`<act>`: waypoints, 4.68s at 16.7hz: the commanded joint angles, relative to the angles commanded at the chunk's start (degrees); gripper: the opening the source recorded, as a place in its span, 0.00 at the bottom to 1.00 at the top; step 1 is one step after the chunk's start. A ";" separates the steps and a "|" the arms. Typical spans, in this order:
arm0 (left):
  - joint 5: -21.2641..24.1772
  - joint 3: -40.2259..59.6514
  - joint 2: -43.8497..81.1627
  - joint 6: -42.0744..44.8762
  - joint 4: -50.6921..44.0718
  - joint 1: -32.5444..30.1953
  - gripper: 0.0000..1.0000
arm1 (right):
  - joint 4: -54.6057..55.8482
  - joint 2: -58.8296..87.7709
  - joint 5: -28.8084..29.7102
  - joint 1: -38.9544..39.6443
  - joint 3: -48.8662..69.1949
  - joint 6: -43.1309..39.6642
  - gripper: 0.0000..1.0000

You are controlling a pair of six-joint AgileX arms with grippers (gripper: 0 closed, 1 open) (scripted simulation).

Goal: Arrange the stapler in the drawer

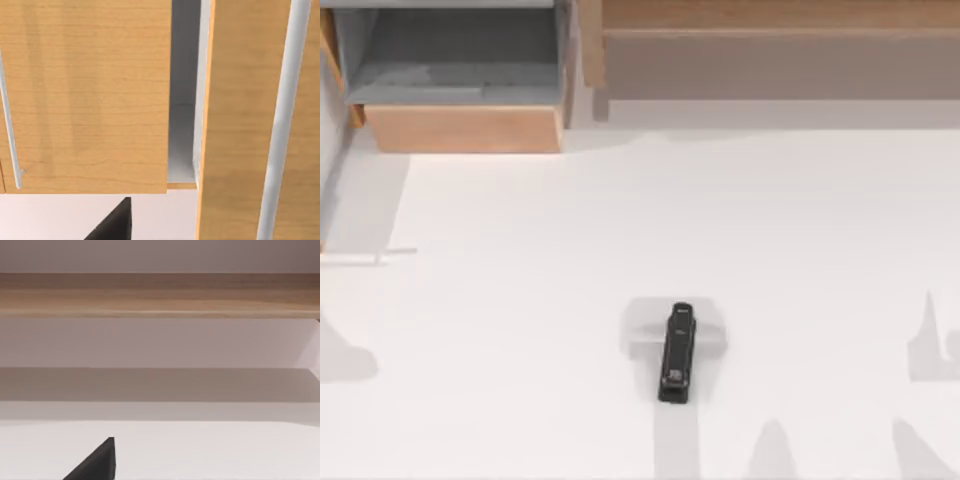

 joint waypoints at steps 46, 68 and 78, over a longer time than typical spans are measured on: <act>-40.06 71.82 5.52 -129.69 -152.76 -85.75 1.00 | 0.00 0.00 0.00 0.00 0.00 0.00 1.00; -41.33 62.96 10.15 -130.65 -140.40 -86.67 0.77 | 0.00 0.00 0.00 0.00 0.00 0.00 1.00; -41.33 62.96 10.15 -130.65 -140.40 -86.67 0.02 | 0.00 0.00 0.00 0.00 0.00 0.00 1.00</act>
